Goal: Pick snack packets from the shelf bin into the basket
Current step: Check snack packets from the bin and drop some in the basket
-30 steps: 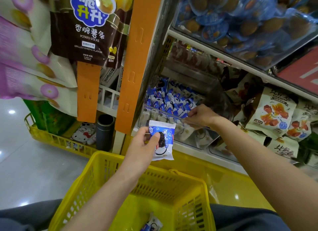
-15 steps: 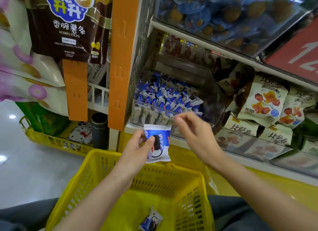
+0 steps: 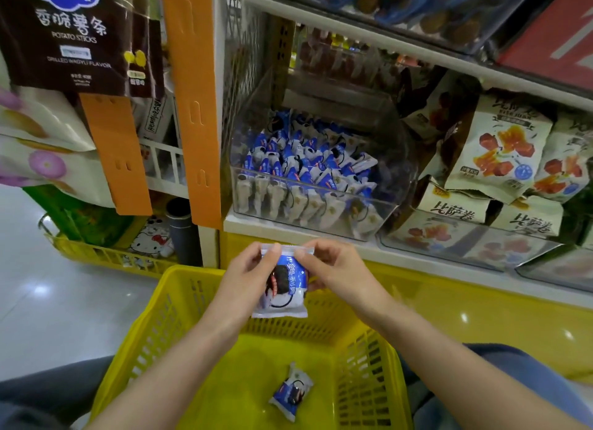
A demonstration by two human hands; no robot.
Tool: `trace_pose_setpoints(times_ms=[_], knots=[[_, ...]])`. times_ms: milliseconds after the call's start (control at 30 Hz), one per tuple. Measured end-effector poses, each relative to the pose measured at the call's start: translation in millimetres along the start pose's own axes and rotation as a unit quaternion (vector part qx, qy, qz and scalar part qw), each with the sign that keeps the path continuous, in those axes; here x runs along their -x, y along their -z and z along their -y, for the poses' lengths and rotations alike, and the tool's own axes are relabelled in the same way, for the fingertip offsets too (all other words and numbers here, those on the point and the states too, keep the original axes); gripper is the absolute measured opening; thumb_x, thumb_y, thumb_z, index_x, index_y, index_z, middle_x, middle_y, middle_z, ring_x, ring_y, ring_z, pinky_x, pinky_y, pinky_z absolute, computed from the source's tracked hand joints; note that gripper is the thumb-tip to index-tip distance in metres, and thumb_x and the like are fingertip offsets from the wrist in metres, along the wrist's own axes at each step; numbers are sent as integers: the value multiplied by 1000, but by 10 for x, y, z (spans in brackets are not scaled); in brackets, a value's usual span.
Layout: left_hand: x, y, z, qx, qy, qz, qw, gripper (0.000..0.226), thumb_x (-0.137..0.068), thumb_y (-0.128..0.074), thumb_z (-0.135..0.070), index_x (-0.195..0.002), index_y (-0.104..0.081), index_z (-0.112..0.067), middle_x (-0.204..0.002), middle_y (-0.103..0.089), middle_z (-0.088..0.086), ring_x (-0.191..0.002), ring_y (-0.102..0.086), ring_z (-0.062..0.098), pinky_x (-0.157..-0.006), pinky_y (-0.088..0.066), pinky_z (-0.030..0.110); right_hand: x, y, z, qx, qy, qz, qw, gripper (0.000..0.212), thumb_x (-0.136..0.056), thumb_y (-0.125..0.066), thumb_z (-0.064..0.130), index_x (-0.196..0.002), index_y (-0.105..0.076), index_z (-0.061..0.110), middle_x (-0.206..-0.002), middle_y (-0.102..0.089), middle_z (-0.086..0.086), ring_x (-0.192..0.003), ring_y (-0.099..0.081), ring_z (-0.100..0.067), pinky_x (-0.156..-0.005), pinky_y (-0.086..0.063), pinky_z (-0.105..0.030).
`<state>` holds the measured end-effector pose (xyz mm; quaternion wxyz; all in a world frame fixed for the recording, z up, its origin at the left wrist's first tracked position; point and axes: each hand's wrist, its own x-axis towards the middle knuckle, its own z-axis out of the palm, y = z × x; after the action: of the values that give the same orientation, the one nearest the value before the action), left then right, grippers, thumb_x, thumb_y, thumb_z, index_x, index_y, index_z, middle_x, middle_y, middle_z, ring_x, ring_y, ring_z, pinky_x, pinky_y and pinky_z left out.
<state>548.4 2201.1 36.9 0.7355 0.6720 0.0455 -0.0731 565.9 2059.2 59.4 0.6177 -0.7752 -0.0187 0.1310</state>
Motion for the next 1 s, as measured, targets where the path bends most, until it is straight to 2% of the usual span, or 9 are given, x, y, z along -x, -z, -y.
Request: trace_pose_setpoints(times_ms=[133,267,333,400,467,567,700,900,1000], knots=[[-40,0,57,-2,13,-27,1000,28,-94,-49,-21,-94,-56,7,-73,-67,8,-61,-64,7,-49,-47,16,12,-54,-95,145,85,-46,985,8,-86,-64,19,-78,-63,18,-71,-65,2,-63,-58,-5,-59,-50,-24],[-54,-14,87,-8,31,-24,999,28,-94,-48,-21,-93,-53,7,-76,-63,13,-62,-63,10,-48,-46,19,52,-10,-112,381,268,-75,882,12,-87,-62,27,-87,-65,16,-78,-62,6,-71,-56,-8,-61,-45,-24],[-65,-18,93,-2,38,-22,999,33,-94,-48,-24,-97,-52,8,-79,-60,15,-70,-62,15,-58,-47,26,67,8,-117,387,291,-80,871,14,-87,-59,29,-87,-65,16,-80,-63,5,-71,-56,-8,-59,-46,-23],[-68,-13,83,12,47,-12,999,33,-93,-51,-28,-98,-57,4,-83,-65,15,-77,-64,16,-69,-49,31,64,6,-113,337,262,-94,900,11,-88,-59,28,-85,-64,19,-77,-62,10,-70,-55,-3,-59,-44,-19],[-57,-9,61,19,51,3,999,22,-88,-58,-30,-94,-60,-9,-79,-69,6,-70,-66,5,-60,-51,19,26,18,-109,252,209,-117,938,9,-89,-59,24,-80,-60,21,-71,-60,13,-67,-55,1,-58,-43,-15],[-40,-10,51,28,54,1,998,26,-80,-68,-20,-103,-54,-19,-90,-71,0,-72,-68,6,-54,-52,20,-35,61,-61,68,106,-141,982,13,-92,-54,15,-79,-55,18,-75,-64,1,-61,-59,-1,-55,-51,-19],[-52,29,19,30,3,-45,999,19,-85,-63,-16,-103,-60,-15,-94,-71,-1,-78,-67,4,-62,-53,18,-34,106,-48,-117,-39,-90,988,8,-95,-48,12,-93,-54,7,-82,-68,-6,-65,-66,-6,-62,-56,-19],[-89,103,36,-58,-85,-122,987,16,-93,-52,-15,-82,-63,-17,-79,-67,1,-69,-62,3,-60,-50,15,39,16,-148,61,-107,61,990,39,-89,-57,4,-125,-40,1,-109,-64,-25,-78,-64,-16,-73,-54,-26],[-67,88,62,-174,-155,-102,967,22,-93,-52,-14,-73,-57,-22,-66,-59,-7,-60,-53,-5,-53,-39,8,60,-45,-228,227,-34,49,972,65,-83,-68,19,-135,-30,13,-127,-52,-2,-111,-53,-12,-95,-45,-27]])
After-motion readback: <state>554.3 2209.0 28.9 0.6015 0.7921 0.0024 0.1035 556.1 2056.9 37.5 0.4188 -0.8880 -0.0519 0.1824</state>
